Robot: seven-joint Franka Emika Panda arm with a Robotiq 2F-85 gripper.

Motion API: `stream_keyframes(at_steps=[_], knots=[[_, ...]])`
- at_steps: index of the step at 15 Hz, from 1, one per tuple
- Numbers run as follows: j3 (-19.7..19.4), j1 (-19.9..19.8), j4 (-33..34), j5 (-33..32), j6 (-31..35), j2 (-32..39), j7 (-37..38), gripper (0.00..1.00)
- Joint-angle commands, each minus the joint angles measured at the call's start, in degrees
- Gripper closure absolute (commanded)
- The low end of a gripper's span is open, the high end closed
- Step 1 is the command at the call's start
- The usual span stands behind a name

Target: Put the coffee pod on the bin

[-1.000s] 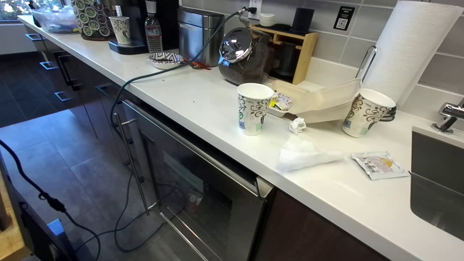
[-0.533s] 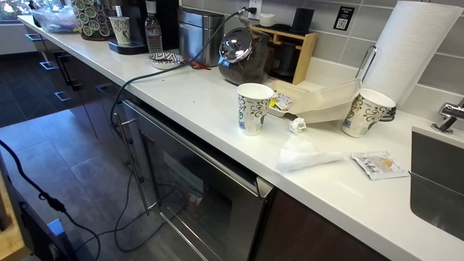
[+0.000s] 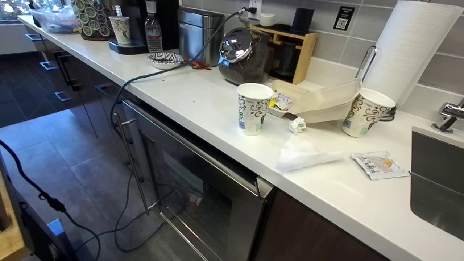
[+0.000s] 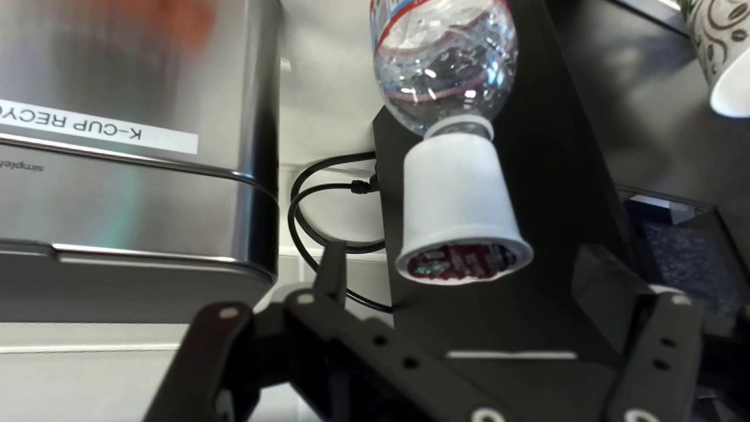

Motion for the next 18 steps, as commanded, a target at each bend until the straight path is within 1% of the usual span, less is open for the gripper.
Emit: stream_keyframes(at_steps=[1, 2, 3, 4, 8, 9, 13, 15, 16, 18], knots=[[-1.5, 1.2, 1.2, -2.2, -1.1, 1.1, 2.9, 0.07], [-1.7, 1.4, 1.4, -2.5, -1.2, 1.2, 3.2, 0.10], [-1.8, 1.5, 1.5, -2.6, -1.3, 1.3, 3.4, 0.17], [-1.9, 1.6, 1.5, -2.8, -1.3, 1.3, 3.6, 0.32], [-2.9, 2.6, 1.1, -4.2, -1.4, 0.8, 4.7, 0.64], [-3.2, 2.9, 0.8, -4.7, -1.6, 0.5, 5.2, 0.71], [-4.6, 4.1, -1.0, -6.4, -1.3, -2.2, 6.9, 0.72], [-5.0, 4.1, -3.0, -6.1, -0.9, -4.6, 7.5, 0.72], [-5.3, 4.1, -4.4, -5.8, -0.5, -5.9, 8.2, 0.72], [-5.2, 3.0, -8.8, -3.1, 0.8, -9.6, 8.5, 0.72]])
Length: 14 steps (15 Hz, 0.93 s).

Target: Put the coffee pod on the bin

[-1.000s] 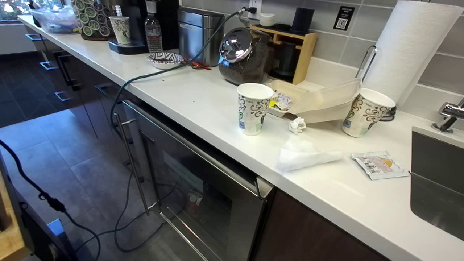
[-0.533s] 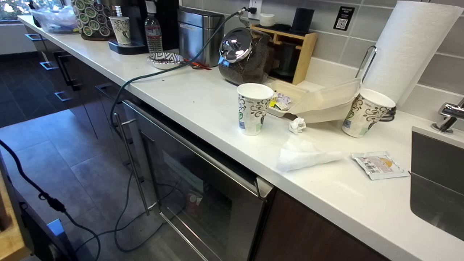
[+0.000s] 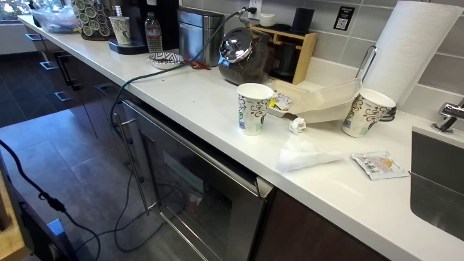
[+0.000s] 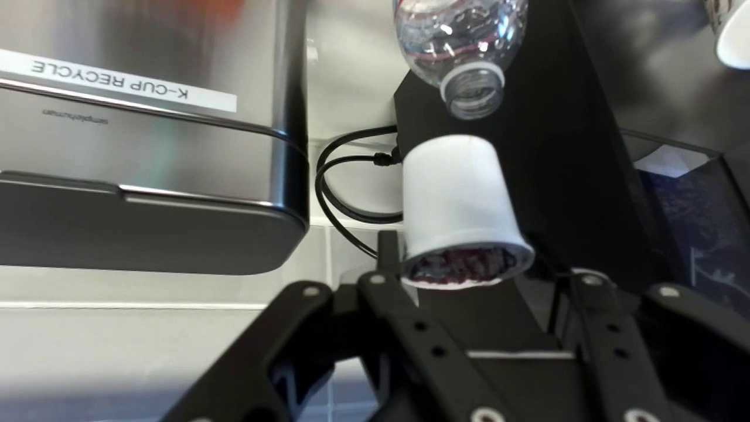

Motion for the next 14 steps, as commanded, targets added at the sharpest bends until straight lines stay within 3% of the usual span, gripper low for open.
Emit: stream_keyframes(at_steps=[1, 5, 9, 10, 11, 12, 13, 14], knots=[[-1.3, -0.3, -9.9, 2.0, 1.9, -8.1, 3.2, 0.72], [-2.9, -1.3, -19.7, 5.9, 10.9, -13.4, 7.2, 0.72], [-3.5, -1.8, -27.8, 11.4, 24.0, -15.5, 8.9, 0.72], [-3.3, -1.7, -28.0, 11.9, 26.1, -15.0, 8.8, 0.72], [1.3, -7.4, -29.0, 3.5, 27.6, -14.9, 16.3, 0.72], [1.8, -8.2, -28.3, 1.6, 28.0, -14.0, 17.1, 0.72], [-1.0, -4.8, -25.8, 6.0, 26.9, -12.8, 12.4, 0.72], [-0.4, -5.5, -24.1, 4.4, 24.8, -12.2, 13.2, 0.72]])
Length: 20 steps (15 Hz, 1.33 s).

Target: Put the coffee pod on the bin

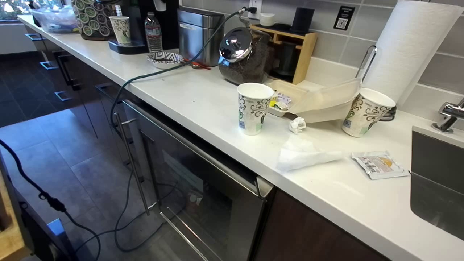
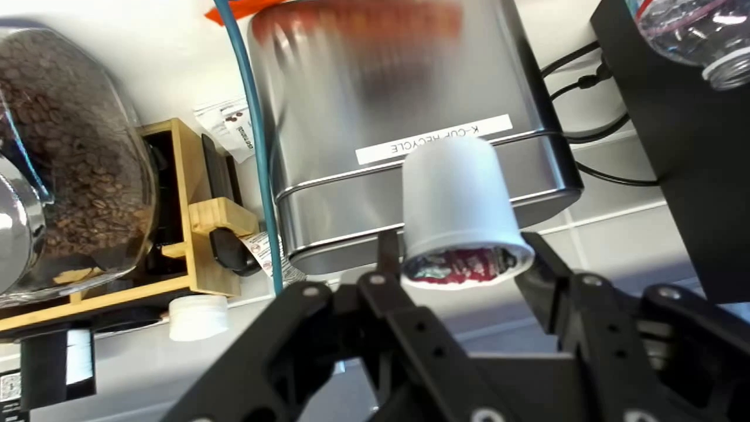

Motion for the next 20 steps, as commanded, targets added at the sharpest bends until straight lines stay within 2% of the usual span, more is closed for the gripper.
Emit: stream_keyframes(at_steps=[1, 2, 3, 8, 12, 14, 20], knots=[[-0.3, -0.1, 4.7, -0.8, -3.1, 2.4, -0.7, 0.72], [-0.7, -0.4, 7.2, -1.4, -5.5, 3.7, -1.4, 0.72], [2.6, -5.2, 8.5, -9.4, -7.9, 4.2, 4.7, 0.72], [3.7, -9.7, 25.3, -20.9, -23.3, 10.9, 5.7, 0.72], [5.3, -10.6, 37.6, -24.5, -32.3, 16.7, 5.5, 0.72], [6.5, -10.9, 41.6, -24.4, -35.1, 19.5, 5.0, 0.72], [8.1, -11.4, 47.8, -23.7, -34.0, 26.1, 5.8, 0.72]])
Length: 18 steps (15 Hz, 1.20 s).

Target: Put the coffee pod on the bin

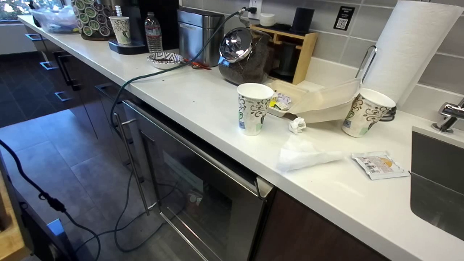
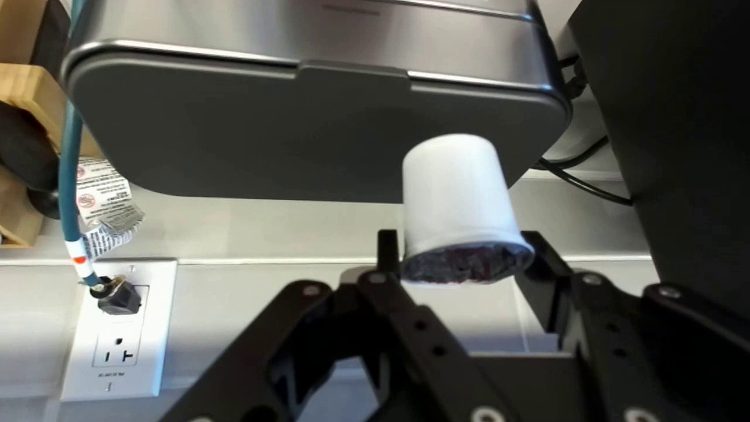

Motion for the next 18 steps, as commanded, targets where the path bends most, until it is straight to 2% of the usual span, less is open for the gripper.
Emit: stream_keyframes(at_steps=[1, 10, 11, 12, 14, 17, 18], knots=[[1.1, -1.1, 4.5, -0.7, 0.0, 4.2, 1.8, 0.72], [0.0, -0.7, 8.1, -1.8, -0.5, 7.5, 3.9, 0.72], [0.0, -0.7, 8.2, -1.9, -0.6, 7.6, 4.1, 0.54], [0.0, -0.7, 8.3, -2.0, -0.6, 7.7, 4.2, 0.23], [-0.2, -0.6, 8.3, -2.2, -0.7, 7.6, 4.5, 0.19], [-0.2, -0.7, 6.5, -2.1, 0.5, 5.8, 4.9, 0.01], [-0.1, -0.7, 5.4, -1.9, 1.0, 4.9, 5.0, 0.00]])
